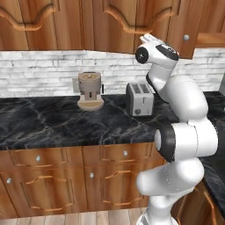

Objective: Open the cabinet. Pick the orange and tangerine from the cabinet and place them into the bowl. Then close the cabinet.

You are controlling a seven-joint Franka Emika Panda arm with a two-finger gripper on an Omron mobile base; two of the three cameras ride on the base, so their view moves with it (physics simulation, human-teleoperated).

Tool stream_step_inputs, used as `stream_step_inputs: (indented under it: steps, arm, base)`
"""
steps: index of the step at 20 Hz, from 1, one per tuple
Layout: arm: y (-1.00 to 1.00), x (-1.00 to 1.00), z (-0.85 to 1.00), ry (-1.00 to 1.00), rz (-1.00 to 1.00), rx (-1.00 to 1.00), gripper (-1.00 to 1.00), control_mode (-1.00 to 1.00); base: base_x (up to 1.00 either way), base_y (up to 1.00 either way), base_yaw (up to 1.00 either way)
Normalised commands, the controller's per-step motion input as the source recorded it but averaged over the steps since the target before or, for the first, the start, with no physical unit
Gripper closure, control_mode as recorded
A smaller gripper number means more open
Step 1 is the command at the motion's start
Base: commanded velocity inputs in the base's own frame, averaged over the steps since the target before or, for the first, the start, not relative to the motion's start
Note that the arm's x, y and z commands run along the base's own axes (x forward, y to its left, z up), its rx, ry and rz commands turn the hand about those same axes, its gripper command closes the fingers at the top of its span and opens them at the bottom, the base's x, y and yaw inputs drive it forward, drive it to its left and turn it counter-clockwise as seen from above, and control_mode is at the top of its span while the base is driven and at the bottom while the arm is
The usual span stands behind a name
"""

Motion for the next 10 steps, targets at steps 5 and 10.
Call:
stream_step_inputs:
  steps: [5,10]
  arm:
    - [-0.27,0.49,0.0,0.03,0.08,0.05,-1.0,-1.0]
    - [-0.3,0.15,0.0,0.0,0.11,0.03,-1.0,-1.0]
  base:
    - [0.0,0.0,0.0]
    - [0.0,0.0,0.0]
